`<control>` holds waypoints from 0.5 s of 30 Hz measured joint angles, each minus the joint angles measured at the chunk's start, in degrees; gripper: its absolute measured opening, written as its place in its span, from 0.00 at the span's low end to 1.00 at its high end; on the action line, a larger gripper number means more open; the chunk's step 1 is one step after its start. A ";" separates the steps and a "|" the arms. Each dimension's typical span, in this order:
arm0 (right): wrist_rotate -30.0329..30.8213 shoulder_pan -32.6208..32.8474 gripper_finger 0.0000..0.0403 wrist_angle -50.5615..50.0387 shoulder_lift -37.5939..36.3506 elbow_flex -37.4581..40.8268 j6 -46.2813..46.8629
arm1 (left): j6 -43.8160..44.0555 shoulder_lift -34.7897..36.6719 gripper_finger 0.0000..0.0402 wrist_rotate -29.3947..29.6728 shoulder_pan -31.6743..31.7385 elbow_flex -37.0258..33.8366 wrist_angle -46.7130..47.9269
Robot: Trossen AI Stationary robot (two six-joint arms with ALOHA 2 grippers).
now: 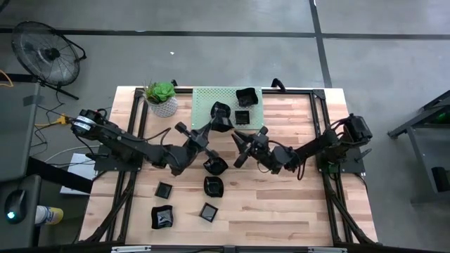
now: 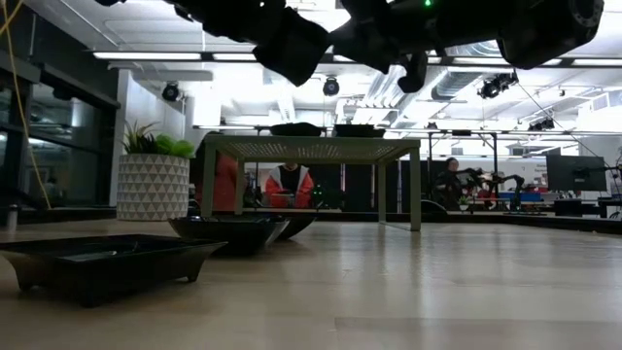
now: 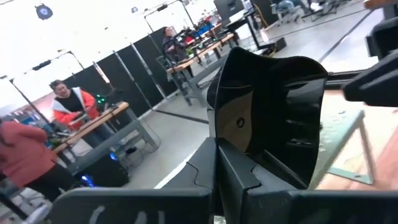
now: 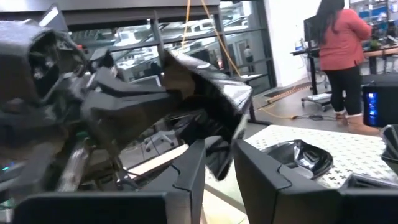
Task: Pick & Place Mini shaped plates
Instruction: Stack the distorted square plate on top of the distorted square plate on the shelf
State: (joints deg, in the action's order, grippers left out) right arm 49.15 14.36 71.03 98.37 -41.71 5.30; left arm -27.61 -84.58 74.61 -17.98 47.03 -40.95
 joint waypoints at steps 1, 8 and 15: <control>-0.50 -0.18 0.21 -0.08 0.00 0.00 0.09 | -0.96 0.00 0.00 -0.33 0.08 0.00 -0.36; -1.35 -2.02 0.33 -0.49 0.00 0.00 1.04 | -3.90 0.00 0.00 -0.76 0.03 0.00 -1.22; -3.96 -4.15 0.35 -1.53 -0.02 0.02 3.73 | -6.44 0.02 0.00 -0.98 0.64 0.00 -1.85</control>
State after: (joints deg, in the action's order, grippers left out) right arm 45.19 10.20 69.50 98.35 -41.69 9.03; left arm -34.04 -84.55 73.62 -17.34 47.03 -42.80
